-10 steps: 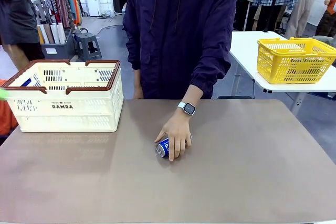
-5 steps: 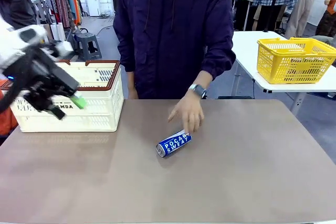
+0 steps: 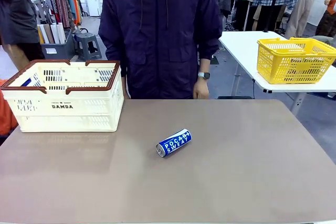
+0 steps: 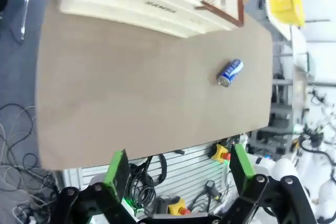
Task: Place the drinks into the Shopping basket.
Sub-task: Pick up one drink and place it into the Shopping basket.
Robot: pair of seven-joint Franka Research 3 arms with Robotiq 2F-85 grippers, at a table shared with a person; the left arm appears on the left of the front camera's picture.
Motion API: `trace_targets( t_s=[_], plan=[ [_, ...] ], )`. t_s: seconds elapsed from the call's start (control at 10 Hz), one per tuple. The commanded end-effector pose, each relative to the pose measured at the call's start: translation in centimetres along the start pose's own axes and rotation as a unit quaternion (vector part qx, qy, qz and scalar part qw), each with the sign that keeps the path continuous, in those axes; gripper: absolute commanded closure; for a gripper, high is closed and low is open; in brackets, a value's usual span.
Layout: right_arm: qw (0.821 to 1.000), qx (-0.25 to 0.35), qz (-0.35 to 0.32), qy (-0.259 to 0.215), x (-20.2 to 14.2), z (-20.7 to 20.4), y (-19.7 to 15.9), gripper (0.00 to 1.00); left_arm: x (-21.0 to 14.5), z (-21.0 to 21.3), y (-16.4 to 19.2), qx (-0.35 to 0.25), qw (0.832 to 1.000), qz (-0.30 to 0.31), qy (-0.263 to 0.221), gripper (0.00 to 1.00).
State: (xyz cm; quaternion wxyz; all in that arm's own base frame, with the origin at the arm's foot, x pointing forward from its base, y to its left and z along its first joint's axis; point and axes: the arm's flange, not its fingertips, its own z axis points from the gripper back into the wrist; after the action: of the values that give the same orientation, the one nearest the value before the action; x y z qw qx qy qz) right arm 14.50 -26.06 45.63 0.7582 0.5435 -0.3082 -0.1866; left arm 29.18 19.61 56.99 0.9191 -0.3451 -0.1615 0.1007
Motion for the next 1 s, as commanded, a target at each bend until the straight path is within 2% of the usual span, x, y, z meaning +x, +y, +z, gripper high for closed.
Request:
trace_targets(
  t_s=[0.0,0.2,0.4,0.6,0.7,0.8,0.9],
  plan=[
    [1.0,0.014,0.012,-0.01,0.2,0.0,0.3,0.0,0.1,-1.6,-1.6,-0.001,1.0,-0.006,0.002,0.0],
    [1.0,0.014,0.012,-0.01,0.2,0.0,0.3,0.0,0.4,-3.6,-4.8,0.027,0.999,-0.023,-0.003,0.0],
    [1.0,0.014,0.012,-0.01,0.2,0.0,0.3,0.0,-0.4,-9.0,-12.9,0.027,0.992,-0.117,0.042,0.0],
    [1.0,0.014,0.012,-0.01,0.2,0.0,0.3,0.0,-3.7,-19.7,-24.1,0.089,0.964,-0.234,0.093,0.0],
    [1.0,0.014,0.012,-0.01,0.2,0.0,0.3,0.0,-5.9,-24.6,-28.3,0.131,0.949,-0.267,0.1,0.0],
    [1.0,0.014,0.012,-0.01,0.2,0.0,0.3,0.0,-8.1,-29.1,-31.8,0.182,0.943,-0.266,0.083,0.0],
    [1.0,0.014,0.012,-0.01,0.2,0.0,0.3,0.0,-9.7,-33.6,-35.1,0.192,0.939,-0.264,0.104,0.0]
  ],
)
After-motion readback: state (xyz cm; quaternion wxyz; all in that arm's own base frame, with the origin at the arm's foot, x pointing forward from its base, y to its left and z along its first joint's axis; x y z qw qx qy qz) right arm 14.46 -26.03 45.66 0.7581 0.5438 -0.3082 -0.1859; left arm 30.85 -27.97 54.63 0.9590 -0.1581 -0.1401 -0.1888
